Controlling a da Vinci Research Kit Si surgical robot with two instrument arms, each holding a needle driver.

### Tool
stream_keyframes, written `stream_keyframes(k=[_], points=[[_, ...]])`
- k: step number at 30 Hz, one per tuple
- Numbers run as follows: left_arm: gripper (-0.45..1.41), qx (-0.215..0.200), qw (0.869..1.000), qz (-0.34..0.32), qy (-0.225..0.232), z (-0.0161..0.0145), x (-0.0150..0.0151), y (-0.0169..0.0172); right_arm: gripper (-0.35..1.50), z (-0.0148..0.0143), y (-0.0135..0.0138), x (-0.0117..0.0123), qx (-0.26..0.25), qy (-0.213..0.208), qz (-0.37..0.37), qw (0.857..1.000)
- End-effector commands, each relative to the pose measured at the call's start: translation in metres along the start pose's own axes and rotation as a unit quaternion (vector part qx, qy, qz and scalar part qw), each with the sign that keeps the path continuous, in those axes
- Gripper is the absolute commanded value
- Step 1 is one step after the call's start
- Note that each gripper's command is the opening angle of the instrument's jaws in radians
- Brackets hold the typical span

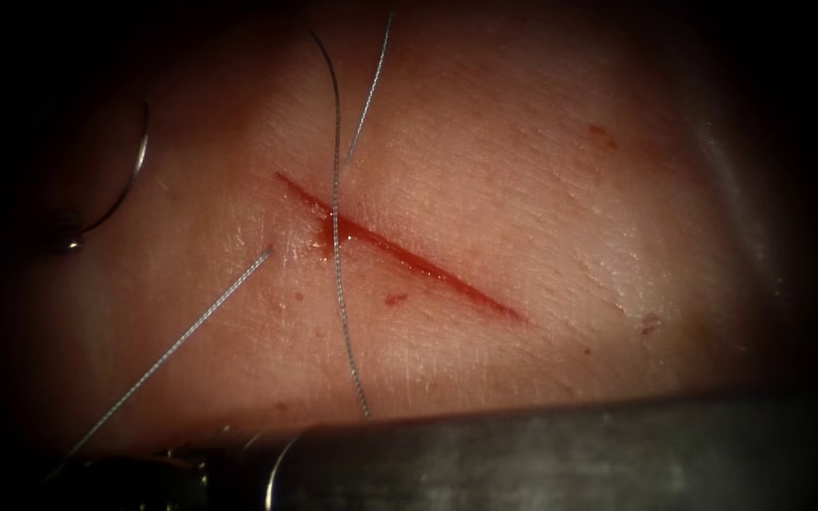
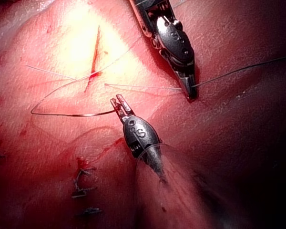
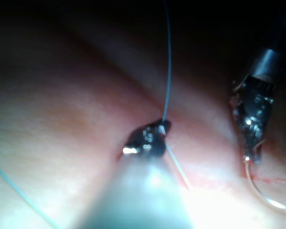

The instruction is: Wound Closure

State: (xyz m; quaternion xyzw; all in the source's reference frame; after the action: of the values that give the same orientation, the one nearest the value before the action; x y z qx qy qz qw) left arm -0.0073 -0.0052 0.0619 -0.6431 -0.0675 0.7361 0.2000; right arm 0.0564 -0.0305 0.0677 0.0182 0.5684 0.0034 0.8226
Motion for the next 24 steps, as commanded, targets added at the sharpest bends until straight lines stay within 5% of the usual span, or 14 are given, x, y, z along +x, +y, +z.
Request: stream_keyframes(k=[1,3,4,7,19,24], points=[[-0.45,-0.001,1.000,-0.001,0.000,0.0004,-0.0008,0.0003,-0.35,0.0009,-0.0013,0.0004,0.004,0.001,-0.001,1.000],[-0.45,-0.001,1.000,-0.001,0.000,0.0004,-0.0008,0.0003,-0.35,0.0010,-0.0011,0.0005,0.007,-0.001,-0.003,1.000],[-0.45,-0.001,1.000,-0.001,0.000,0.0004,-0.0008,0.0003,0.15,0.0009,-0.0009,0.0005,0.001,-0.006,-0.003,1.000],[-0.45,-0.001,1.000,-0.001,0.000,0.0004,-0.0007,0.0003,1.16,0.0002,-0.0001,-0.0005,-0.030,-0.015,0.000,0.999],[-0.45,0.000,1.000,-0.002,0.000,0.0003,-0.0007,0.0002,1.25,-0.0089,0.0044,-0.0048,-0.073,-0.035,0.022,0.996],[-0.45,0.000,1.000,-0.002,0.000,0.0003,-0.0007,0.0002,1.25,-0.0098,0.0057,-0.0066,-0.084,-0.043,0.026,0.995]])
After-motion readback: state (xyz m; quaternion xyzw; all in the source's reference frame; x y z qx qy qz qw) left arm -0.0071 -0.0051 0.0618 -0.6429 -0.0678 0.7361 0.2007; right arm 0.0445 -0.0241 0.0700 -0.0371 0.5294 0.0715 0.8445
